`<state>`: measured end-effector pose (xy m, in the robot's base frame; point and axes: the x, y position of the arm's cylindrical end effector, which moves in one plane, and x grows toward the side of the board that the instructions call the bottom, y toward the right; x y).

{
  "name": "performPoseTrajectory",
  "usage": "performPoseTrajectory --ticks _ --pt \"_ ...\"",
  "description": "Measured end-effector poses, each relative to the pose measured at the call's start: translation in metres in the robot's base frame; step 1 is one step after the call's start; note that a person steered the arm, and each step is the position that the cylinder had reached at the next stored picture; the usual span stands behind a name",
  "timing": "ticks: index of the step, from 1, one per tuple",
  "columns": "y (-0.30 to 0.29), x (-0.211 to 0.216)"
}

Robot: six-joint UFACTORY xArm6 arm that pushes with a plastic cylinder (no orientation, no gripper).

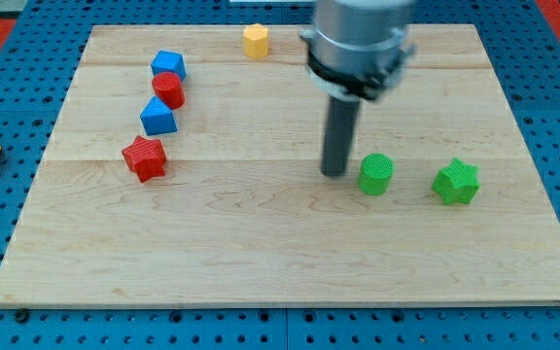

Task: Move the yellow hexagon diagonally to the top left of the green circle

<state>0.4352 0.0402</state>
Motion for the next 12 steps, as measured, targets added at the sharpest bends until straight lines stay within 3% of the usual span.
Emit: performPoseTrajectory --ticks 2,3,4,5,7,9,11,12 --pt "0.069 -0.124" --pt "0.062 -0.209" --pt "0.053 -0.243" --pt "0.048 -0.244" --pt "-0.044 -0.225" --pt "-0.074 -0.242" --pt "-0.142 -0.201" --pt "-0.136 -0.178"
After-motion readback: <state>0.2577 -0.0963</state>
